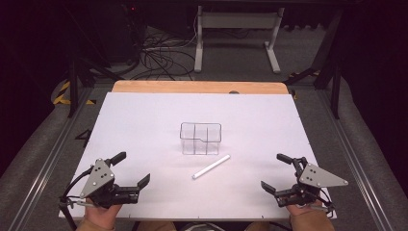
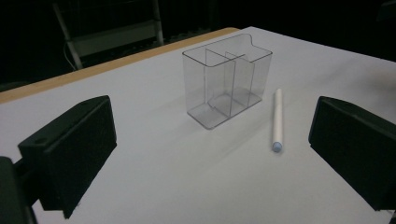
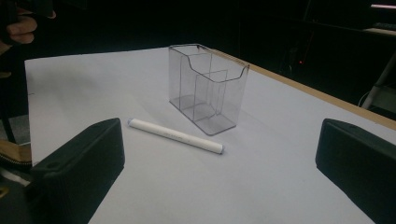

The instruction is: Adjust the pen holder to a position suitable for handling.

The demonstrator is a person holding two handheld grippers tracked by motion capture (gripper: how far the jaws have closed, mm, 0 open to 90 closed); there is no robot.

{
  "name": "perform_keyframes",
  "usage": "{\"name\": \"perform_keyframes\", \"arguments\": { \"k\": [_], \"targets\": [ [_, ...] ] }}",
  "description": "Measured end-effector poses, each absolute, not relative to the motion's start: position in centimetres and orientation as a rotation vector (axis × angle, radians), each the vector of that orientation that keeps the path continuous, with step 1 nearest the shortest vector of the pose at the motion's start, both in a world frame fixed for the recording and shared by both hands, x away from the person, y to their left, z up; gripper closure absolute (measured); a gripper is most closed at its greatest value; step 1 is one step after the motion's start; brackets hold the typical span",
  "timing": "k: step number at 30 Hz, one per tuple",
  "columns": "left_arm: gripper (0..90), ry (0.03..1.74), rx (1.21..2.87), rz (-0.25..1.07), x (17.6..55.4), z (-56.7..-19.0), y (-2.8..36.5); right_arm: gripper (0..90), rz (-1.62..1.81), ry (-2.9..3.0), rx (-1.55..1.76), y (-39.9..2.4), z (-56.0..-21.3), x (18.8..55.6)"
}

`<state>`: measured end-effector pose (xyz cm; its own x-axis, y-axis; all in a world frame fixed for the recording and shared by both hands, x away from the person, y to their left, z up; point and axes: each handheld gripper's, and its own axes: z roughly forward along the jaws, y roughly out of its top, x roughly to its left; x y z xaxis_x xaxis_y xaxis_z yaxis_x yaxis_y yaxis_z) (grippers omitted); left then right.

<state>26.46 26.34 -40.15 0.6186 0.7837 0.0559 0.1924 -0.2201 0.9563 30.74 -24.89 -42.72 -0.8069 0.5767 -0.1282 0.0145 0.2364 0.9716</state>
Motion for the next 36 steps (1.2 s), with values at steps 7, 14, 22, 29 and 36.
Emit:
{"name": "perform_keyframes", "arguments": {
  "k": [7,14,22,29,36],
  "targets": [
    [1.7,0.775,1.772,0.638,27.3,-39.4,25.0,1.8,1.596,2.052,0.554,-25.1,-42.9,30.6],
    [1.7,0.732,1.811,0.602,28.3,-38.8,23.4,1.8,1.594,2.058,0.566,-25.3,-43.0,30.5],
    [1.7,0.696,1.840,0.554,29.5,-38.2,21.7,1.9,1.588,2.064,0.583,-25.4,-43.1,30.4],
    [1.7,0.679,1.860,0.490,30.6,-37.8,20.1,2.0,1.589,2.064,0.578,-25.4,-43.1,30.3],
    [2.4,0.704,1.845,0.420,31.5,-37.7,18.9,2.0,1.592,2.070,0.576,-25.3,-43.1,30.4]
  ]
}}
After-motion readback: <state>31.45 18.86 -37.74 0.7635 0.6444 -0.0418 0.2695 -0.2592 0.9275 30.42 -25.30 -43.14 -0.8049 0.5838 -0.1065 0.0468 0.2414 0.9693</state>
